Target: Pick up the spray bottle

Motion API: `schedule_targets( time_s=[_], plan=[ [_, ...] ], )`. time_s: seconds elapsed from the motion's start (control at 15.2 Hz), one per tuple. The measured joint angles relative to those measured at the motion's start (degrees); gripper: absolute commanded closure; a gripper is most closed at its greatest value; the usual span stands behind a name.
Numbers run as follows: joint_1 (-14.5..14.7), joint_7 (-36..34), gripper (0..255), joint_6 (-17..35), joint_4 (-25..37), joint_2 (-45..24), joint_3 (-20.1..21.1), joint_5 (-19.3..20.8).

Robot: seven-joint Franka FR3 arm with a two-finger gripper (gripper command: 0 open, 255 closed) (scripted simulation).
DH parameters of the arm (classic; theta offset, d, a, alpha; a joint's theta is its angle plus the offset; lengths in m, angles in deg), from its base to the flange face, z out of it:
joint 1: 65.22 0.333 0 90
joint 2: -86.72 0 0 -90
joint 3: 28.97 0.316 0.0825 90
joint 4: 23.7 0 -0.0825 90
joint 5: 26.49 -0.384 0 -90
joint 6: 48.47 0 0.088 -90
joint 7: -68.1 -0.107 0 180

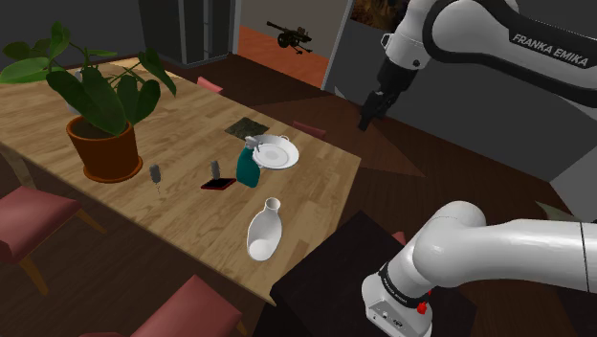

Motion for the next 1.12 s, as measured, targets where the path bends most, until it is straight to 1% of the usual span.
schedule_targets(
  time_s=[0.07, 0.13, 0.26, 0.66, 0.86, 0.99, 1.12],
  plan=[
    [0.0, 0.0, 0, 0.0, 0.0, 0.0, 0.0, 0.0],
    [0.09, 0.18, 0, 1.14, -0.69, -0.2, -0.18, -0.03],
    [0.4, 0.71, 0, 5.0, -3.14, -0.63, -0.73, -0.19],
    [1.58, 3.22, 0, 21.14, -11.3, -4.8, -3.09, -0.66],
    [2.29, 5.0, 0, 30.25, -14.51, -8.81, -4.65, -1.04],
    [3.08, 6.06, 0, 35.36, -15.16, -11.88, -5.39, -1.66],
    [4.09, 7.33, 0, 41.14, -15.15, -16.36, -6.27, -2.55]
  ],
)
